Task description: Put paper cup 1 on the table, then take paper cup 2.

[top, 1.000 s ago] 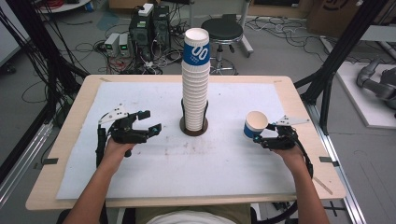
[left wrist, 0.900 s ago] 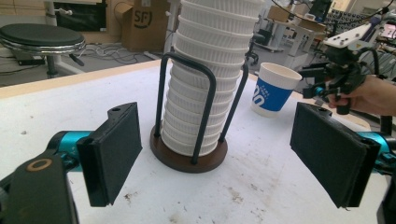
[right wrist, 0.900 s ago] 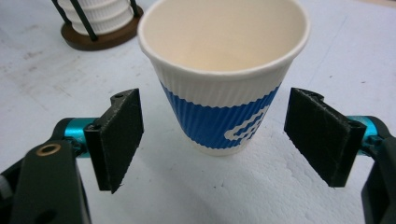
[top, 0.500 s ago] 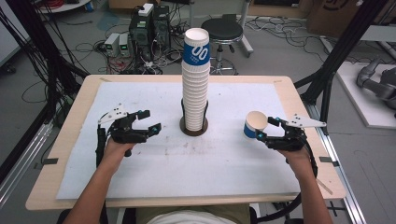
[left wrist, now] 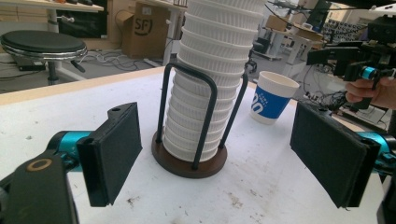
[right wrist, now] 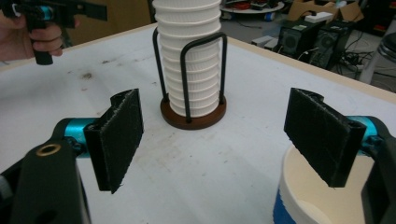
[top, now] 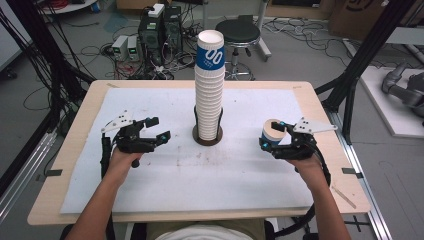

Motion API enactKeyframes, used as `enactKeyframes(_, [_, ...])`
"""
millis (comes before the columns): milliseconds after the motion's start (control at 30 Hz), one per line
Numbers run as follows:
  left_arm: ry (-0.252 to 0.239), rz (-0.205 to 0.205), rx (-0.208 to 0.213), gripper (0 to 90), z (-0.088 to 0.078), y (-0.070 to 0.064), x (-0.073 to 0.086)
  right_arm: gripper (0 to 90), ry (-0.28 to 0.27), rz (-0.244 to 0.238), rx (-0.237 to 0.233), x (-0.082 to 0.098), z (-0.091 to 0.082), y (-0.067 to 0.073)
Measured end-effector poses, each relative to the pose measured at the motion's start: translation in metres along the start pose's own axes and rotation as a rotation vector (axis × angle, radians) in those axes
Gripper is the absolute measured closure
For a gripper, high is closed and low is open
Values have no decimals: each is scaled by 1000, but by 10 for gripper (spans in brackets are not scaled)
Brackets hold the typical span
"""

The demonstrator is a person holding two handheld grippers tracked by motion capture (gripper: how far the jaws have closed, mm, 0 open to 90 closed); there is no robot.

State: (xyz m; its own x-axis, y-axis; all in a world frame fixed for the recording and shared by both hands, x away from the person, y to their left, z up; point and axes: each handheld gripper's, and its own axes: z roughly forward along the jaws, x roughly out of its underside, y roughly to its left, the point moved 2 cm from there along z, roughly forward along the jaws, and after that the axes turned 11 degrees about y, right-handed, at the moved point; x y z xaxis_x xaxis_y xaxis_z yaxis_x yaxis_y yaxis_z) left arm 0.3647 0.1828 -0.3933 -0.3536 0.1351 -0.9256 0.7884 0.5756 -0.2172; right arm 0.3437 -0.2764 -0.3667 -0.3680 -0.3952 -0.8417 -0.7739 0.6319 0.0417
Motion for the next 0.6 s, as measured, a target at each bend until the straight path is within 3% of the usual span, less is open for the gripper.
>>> enactKeyframes(300, [-13,1,13,163,0,-1,-1,202,13,-7,-20,-4,4,3])
enactKeyframes(600, [-8,1,23,163,0,-3,-1,202,5,-28,-44,-25,11,7])
